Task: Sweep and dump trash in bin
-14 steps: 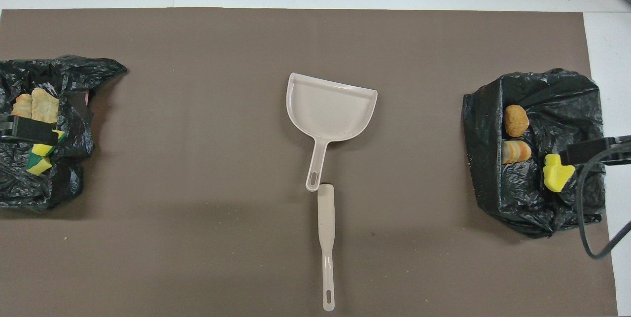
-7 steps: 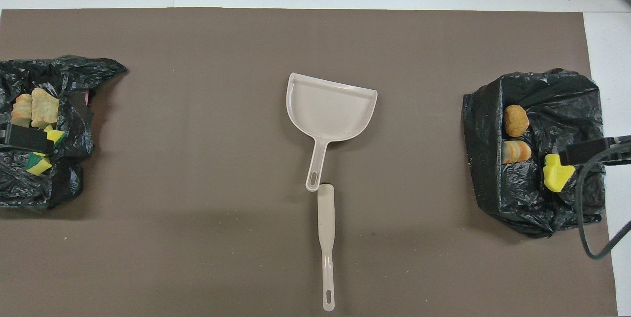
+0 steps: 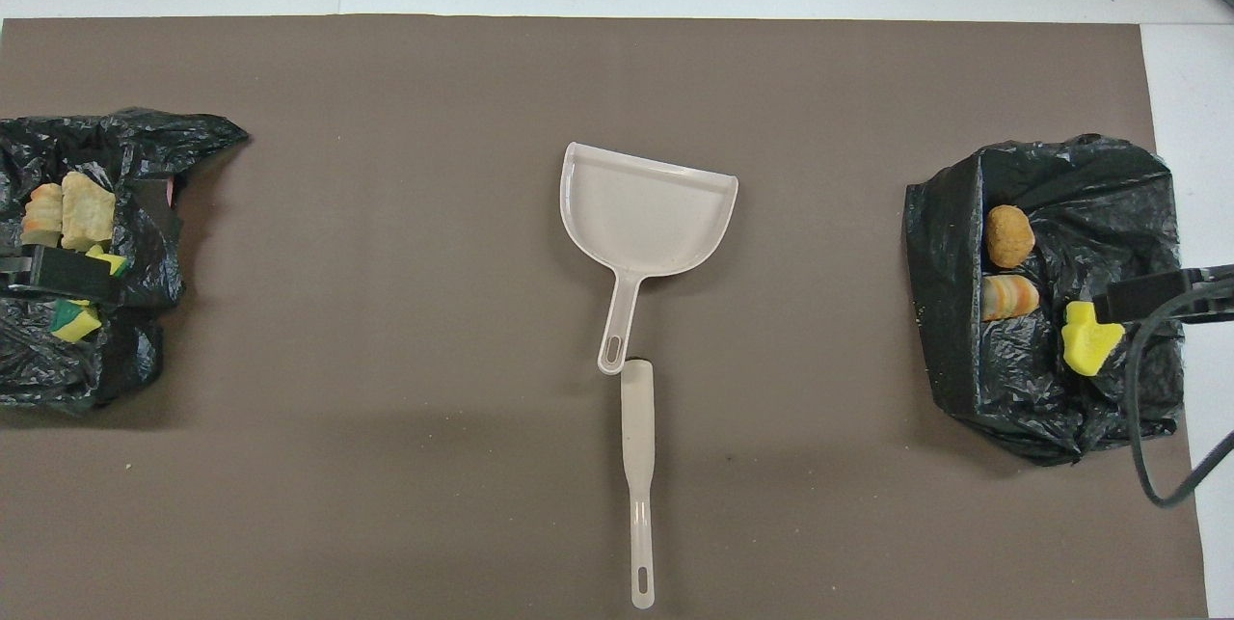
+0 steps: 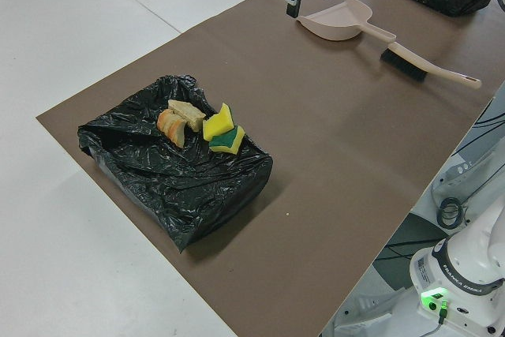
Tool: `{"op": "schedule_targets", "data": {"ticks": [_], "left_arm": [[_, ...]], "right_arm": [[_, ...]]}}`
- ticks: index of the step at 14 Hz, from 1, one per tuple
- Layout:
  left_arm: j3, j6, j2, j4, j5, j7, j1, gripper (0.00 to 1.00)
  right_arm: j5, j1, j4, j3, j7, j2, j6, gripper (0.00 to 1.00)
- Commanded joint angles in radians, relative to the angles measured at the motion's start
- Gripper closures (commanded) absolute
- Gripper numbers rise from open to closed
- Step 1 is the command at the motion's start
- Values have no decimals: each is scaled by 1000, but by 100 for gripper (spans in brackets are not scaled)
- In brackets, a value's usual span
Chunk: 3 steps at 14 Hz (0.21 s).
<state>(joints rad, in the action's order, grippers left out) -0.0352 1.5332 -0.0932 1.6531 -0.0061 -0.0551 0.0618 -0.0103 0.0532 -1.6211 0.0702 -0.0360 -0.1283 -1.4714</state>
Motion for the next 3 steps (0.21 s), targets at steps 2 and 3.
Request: {"op": "schedule_targets", "data": {"ticks": [2,3], "left_arm": [[-6,-15,-5,1,17,3,33,0],[-6,-15,-5,2,17,4,33,0]], "right_arm": [[4,-6,-11,-4,-24,-11,-15,0],[4,-6,-11,-4,-24,-11,-13,0]]}}
